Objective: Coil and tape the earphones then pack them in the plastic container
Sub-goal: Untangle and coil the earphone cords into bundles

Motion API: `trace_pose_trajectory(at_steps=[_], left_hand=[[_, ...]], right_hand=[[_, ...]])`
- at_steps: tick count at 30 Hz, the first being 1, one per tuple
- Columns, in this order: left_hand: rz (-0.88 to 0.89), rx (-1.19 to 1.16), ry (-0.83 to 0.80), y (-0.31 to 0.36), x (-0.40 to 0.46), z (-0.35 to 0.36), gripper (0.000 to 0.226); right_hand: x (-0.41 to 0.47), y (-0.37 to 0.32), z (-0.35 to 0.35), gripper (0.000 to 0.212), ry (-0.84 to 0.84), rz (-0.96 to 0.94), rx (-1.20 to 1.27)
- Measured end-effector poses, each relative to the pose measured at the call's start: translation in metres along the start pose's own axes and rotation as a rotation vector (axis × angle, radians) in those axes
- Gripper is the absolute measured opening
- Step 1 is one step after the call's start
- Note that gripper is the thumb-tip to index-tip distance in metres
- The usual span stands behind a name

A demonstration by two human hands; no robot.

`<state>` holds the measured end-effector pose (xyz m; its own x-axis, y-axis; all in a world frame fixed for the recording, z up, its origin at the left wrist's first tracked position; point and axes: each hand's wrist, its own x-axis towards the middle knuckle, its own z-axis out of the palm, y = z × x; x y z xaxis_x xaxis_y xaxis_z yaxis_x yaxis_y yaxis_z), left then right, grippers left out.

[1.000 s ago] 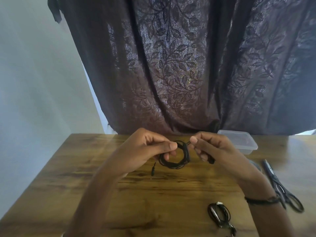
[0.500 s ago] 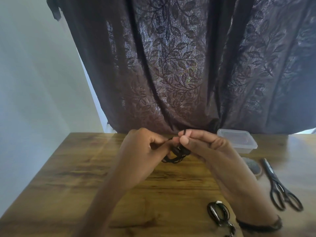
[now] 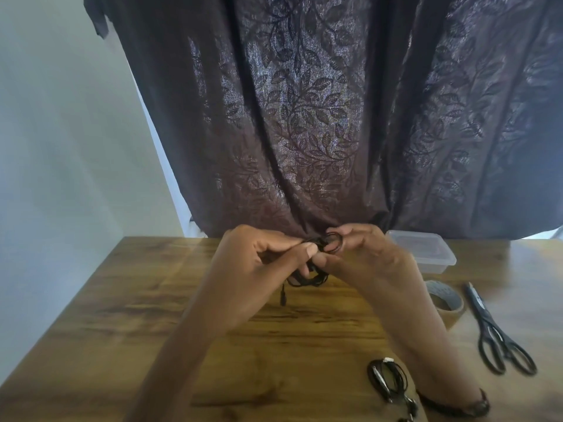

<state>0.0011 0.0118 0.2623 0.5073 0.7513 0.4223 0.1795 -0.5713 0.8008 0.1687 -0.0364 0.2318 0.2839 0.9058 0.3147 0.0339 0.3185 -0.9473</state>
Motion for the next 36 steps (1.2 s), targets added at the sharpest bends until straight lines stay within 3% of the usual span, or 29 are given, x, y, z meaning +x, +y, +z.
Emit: trace_pose_trajectory(at_steps=[3, 5, 9, 12, 16, 19, 21, 26, 28, 36], left_hand=[[0.011, -0.067, -0.026, 0.0, 0.001, 0.001, 0.017], [0.016, -0.101, -0.046, 0.0, 0.001, 0.003, 0.016], [-0.003, -0.118, -0.047, -0.005, 0.002, 0.008, 0.014], [-0.042, -0.176, -0.045, -0.014, 0.003, 0.01, 0.015], [-0.164, -0.309, -0.034, -0.024, 0.002, 0.008, 0.017], [-0.22, -0.318, -0.005, -0.035, 0.001, 0.006, 0.032], [-0.252, -0.295, -0.008, -0.042, 0.0, 0.007, 0.03], [-0.38, -0.287, -0.047, -0.064, -0.004, 0.021, 0.022], [-0.441, -0.284, -0.079, -0.072, -0.006, 0.029, 0.022], [-0.73, -0.321, -0.18, -0.124, -0.021, 0.077, 0.018]], right_hand=[[0.001, 0.005, -0.003, 0.044, -0.17, 0.168, 0.195], [0.002, 0.005, -0.001, 0.036, -0.236, 0.185, 0.232], [0.008, 0.015, 0.004, 0.009, -0.241, 0.061, 0.038], [0.01, 0.026, 0.0, 0.013, -0.325, 0.054, -0.06], [0.008, 0.041, -0.019, 0.042, -0.477, 0.386, 0.365], [0.007, 0.053, -0.029, 0.023, -0.448, 0.453, 0.474], [0.005, 0.06, -0.033, 0.016, -0.439, 0.454, 0.428], [0.001, 0.071, -0.034, 0.043, -0.475, 0.483, 0.299], [-0.001, 0.073, -0.033, 0.043, -0.463, 0.488, 0.207], [-0.023, 0.122, -0.041, 0.016, -0.176, 0.599, -0.06]])
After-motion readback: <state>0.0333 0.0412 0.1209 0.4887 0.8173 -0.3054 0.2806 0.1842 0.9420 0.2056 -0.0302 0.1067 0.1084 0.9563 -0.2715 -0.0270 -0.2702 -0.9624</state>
